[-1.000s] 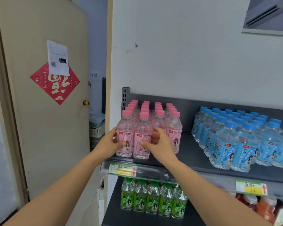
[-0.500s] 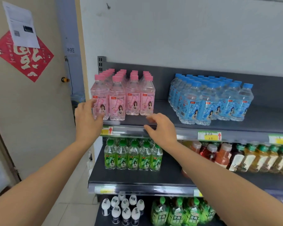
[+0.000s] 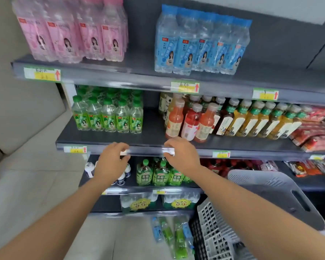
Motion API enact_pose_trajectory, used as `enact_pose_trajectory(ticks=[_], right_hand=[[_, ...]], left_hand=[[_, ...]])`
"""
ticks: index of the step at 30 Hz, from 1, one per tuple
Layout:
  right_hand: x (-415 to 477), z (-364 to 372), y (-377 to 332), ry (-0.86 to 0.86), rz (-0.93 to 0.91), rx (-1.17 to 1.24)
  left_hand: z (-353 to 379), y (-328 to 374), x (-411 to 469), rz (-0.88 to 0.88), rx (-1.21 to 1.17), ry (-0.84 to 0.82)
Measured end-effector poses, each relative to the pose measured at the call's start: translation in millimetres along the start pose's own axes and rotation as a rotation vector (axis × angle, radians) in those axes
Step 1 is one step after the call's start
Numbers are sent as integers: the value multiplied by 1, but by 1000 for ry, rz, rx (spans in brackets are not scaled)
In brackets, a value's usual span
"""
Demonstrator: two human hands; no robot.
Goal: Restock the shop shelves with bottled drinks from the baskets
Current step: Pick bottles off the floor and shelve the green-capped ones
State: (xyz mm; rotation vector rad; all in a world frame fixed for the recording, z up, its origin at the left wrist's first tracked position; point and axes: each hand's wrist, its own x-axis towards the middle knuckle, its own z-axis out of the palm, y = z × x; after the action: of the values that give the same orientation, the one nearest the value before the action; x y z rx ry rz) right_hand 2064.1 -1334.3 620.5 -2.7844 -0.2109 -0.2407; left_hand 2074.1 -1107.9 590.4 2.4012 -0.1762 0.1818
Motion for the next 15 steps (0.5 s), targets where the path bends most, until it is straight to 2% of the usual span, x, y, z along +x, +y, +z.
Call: enact_pose_trajectory(ticks=[6, 15], right_hand=[[-67, 49, 73, -252, 254, -50], [-133, 131, 147, -435, 536, -85]], left_hand=[[93, -12, -44, -6, 80, -264], [217, -46, -69, -9, 174, -542]])
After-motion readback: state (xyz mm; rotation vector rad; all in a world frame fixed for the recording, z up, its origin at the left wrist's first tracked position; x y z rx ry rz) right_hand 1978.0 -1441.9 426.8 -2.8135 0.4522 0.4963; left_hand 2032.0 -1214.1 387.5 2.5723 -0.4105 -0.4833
